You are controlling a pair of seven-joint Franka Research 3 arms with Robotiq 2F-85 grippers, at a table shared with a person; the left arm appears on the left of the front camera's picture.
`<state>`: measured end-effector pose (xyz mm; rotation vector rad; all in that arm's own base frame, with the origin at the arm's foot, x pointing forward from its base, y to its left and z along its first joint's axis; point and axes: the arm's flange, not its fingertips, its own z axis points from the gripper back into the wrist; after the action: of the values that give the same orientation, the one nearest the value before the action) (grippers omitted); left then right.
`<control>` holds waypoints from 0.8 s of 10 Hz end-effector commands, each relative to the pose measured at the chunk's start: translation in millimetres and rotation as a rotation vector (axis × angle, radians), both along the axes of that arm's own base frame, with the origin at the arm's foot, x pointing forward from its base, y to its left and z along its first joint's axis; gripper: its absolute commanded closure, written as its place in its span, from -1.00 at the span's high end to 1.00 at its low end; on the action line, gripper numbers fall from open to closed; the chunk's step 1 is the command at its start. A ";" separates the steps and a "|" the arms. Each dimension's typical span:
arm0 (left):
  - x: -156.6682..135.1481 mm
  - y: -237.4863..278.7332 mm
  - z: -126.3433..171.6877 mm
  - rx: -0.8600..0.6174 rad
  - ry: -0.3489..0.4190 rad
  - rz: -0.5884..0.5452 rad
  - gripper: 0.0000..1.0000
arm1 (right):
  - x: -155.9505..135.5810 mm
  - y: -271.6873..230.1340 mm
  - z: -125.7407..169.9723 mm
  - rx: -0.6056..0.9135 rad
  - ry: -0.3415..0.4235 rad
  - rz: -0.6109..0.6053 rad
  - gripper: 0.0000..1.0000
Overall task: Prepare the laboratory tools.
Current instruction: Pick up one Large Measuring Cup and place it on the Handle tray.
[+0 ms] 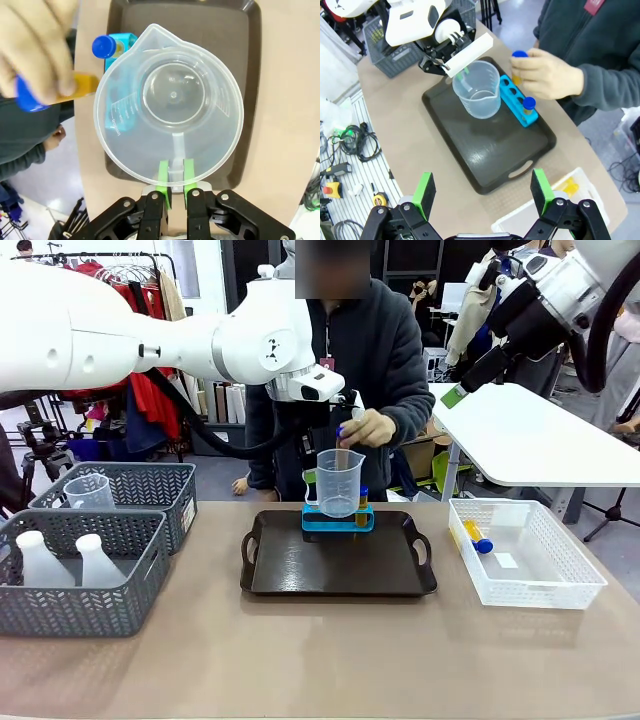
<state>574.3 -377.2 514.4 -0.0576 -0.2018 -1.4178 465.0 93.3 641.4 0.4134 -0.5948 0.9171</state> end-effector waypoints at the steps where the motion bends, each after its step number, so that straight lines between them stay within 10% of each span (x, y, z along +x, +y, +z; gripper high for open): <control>1: 0.3 0.0 -0.8 0.002 0.000 0.000 -1.00 | -0.8 -1.2 1.2 0.005 0.000 0.005 1.00; 8: -17.8 36.2 20.7 0.027 -0.029 0.073 -1.00 | -0.8 -1.2 1.2 0.005 0.000 0.005 1.00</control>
<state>564.9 -352.3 539.7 -0.0216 -0.2157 -1.3774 465.1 93.1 641.4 0.4132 -0.5949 0.9168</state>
